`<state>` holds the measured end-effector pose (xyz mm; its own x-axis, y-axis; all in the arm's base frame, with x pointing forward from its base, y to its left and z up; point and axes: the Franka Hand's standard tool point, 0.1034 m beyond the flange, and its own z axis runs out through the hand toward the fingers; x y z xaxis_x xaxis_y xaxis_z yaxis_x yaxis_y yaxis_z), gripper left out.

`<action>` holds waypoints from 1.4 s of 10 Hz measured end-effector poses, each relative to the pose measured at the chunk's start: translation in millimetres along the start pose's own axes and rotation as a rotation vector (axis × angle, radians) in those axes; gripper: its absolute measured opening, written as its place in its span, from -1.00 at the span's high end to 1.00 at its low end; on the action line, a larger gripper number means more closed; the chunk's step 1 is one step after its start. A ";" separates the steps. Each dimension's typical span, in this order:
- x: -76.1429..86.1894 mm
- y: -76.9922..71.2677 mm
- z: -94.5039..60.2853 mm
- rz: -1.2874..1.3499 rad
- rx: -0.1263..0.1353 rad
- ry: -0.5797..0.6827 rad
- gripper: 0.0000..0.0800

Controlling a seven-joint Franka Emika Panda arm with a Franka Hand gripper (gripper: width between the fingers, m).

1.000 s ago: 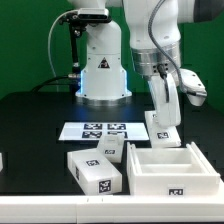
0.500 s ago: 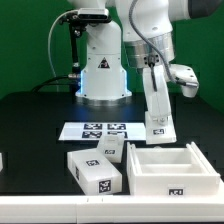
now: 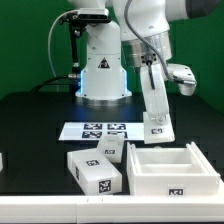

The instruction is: Assemble cabinet

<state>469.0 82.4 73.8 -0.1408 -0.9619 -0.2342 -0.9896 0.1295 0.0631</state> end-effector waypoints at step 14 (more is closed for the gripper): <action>-67.7 25.8 14.9 -0.083 -0.142 0.332 0.83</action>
Offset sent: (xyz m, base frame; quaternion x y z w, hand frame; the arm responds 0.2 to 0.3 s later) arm -0.0007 0.0084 0.0024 -0.0246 0.0806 0.0170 0.9963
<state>452.6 154.5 76.8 -0.0197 -0.9964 0.0819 -0.9799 0.0355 0.1965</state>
